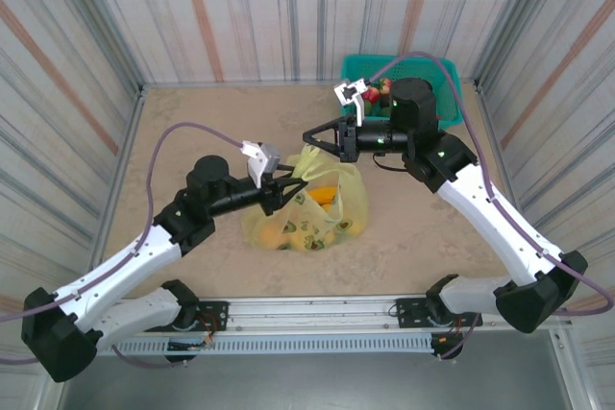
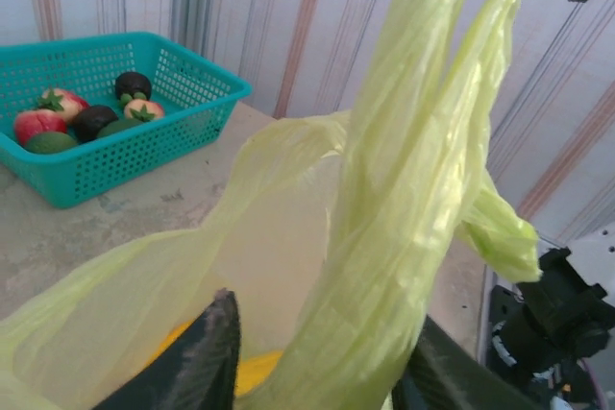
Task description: Place the fake fruits into the plastic bag and tie a complex knot
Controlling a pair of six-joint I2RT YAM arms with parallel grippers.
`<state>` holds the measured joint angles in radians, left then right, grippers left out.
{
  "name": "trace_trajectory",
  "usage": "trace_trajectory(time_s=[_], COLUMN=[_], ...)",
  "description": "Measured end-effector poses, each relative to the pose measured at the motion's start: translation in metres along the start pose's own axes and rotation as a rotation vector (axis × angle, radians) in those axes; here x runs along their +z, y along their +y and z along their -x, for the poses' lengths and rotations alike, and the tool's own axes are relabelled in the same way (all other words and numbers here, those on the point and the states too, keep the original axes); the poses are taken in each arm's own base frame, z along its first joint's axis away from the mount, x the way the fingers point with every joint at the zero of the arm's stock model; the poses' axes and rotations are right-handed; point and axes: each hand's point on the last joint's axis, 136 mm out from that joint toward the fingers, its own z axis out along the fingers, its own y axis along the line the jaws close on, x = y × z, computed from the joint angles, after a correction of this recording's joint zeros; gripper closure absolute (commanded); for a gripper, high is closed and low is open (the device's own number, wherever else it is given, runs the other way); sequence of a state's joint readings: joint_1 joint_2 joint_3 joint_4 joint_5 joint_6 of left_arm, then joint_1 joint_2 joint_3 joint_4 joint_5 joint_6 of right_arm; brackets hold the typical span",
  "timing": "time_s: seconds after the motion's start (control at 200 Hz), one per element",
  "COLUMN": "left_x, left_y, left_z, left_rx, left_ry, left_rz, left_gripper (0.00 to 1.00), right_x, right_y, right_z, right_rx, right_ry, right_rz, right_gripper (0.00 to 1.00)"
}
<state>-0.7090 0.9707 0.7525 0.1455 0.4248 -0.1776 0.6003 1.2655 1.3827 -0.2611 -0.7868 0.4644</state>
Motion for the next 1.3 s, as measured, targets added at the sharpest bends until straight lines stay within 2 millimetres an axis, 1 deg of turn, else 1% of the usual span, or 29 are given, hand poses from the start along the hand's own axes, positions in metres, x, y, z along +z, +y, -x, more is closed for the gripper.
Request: trace_trajectory(time_s=[0.095, 0.13, 0.16, 0.165, 0.21, 0.23, 0.291, 0.331, 0.386, 0.441, 0.511, 0.561, 0.596, 0.636, 0.731, 0.791, 0.847, 0.867, 0.937, 1.012, 1.102, 1.302], left_x=[0.005, 0.006, 0.007, 0.008, 0.008, 0.008, 0.008, 0.006, 0.004, 0.003, 0.001, 0.001, 0.000, 0.000, -0.001, -0.002, -0.002, -0.003, -0.004, -0.007, -0.009, -0.009], left_y=[0.002, 0.002, 0.001, 0.001, 0.000, 0.000, 0.000, 0.000, 0.000, 0.000, -0.001, 0.001, 0.002, 0.003, 0.007, 0.009, 0.009, 0.009, 0.009, 0.008, 0.008, 0.007], left_z=[0.000, 0.000, -0.001, -0.001, -0.002, -0.002, -0.002, -0.002, -0.003, -0.003, -0.004, -0.006, -0.009, -0.011, -0.015, -0.015, -0.014, -0.013, -0.013, -0.014, -0.014, -0.015], left_rx=[0.004, 0.005, 0.012, 0.014, 0.006, 0.006, 0.005, 0.005, 0.001, -0.002, -0.008, -0.013, -0.020, -0.026, -0.050, -0.061, -0.067, -0.068, -0.071, -0.075, -0.079, -0.084], left_ry=[-0.007, -0.006, -0.004, -0.005, -0.002, -0.001, -0.003, -0.005, -0.008, -0.007, -0.002, 0.007, 0.017, 0.028, 0.053, 0.063, 0.068, 0.071, 0.078, 0.088, 0.097, 0.111], left_rz=[0.002, 0.001, -0.002, -0.003, -0.006, -0.007, -0.007, -0.005, 0.001, 0.004, 0.005, 0.014, 0.019, 0.028, 0.055, 0.067, 0.073, 0.074, 0.082, 0.085, 0.087, 0.084], left_gripper=[0.94, 1.00, 1.00, 1.00, 1.00, 1.00, 1.00, 1.00, 1.00, 1.00, 1.00, 1.00, 1.00, 1.00, 1.00, 1.00, 1.00, 1.00, 1.00, 1.00, 1.00, 1.00], right_x=[0.000, 0.001, 0.001, 0.001, 0.000, -0.002, -0.008, -0.013, -0.025, -0.042, -0.065, -0.077, -0.082, -0.086, -0.093, -0.094, -0.093, -0.091, -0.083, -0.073, -0.061, -0.039], right_y=[-0.002, -0.003, -0.004, -0.004, -0.006, -0.008, -0.016, -0.020, -0.025, -0.028, -0.025, -0.017, -0.012, -0.010, -0.019, -0.028, -0.031, -0.032, -0.034, -0.041, -0.056, -0.095], right_z=[-0.002, -0.002, -0.003, -0.003, -0.002, -0.002, 0.001, 0.004, 0.007, 0.008, 0.004, -0.004, -0.011, -0.021, -0.051, -0.069, -0.081, -0.085, -0.098, -0.108, -0.110, -0.102], right_rx=[0.003, 0.005, 0.007, 0.008, 0.009, 0.010, 0.001, -0.018, -0.061, -0.117, -0.226, -0.326, -0.397, -0.467, -0.597, -0.653, -0.701, -0.717, -0.760, -0.777, -0.786, -0.775], right_ry=[0.003, 0.004, 0.004, 0.004, 0.001, -0.002, -0.020, -0.037, -0.065, -0.103, -0.141, -0.143, -0.142, -0.133, -0.088, -0.029, 0.022, 0.043, 0.097, 0.136, 0.166, 0.191], right_rz=[-0.003, -0.004, -0.008, -0.009, -0.018, -0.027, -0.068, -0.097, -0.139, -0.191, -0.248, -0.269, -0.272, -0.278, -0.312, -0.323, -0.313, -0.300, -0.252, -0.210, -0.189, -0.179], right_gripper=[1.00, 1.00, 1.00, 0.99, 0.76, 0.69, 0.59, 0.57, 0.57, 0.57, 0.55, 0.54, 0.53, 0.51, 0.48, 0.46, 0.44, 0.43, 0.42, 0.41, 0.41, 0.41])
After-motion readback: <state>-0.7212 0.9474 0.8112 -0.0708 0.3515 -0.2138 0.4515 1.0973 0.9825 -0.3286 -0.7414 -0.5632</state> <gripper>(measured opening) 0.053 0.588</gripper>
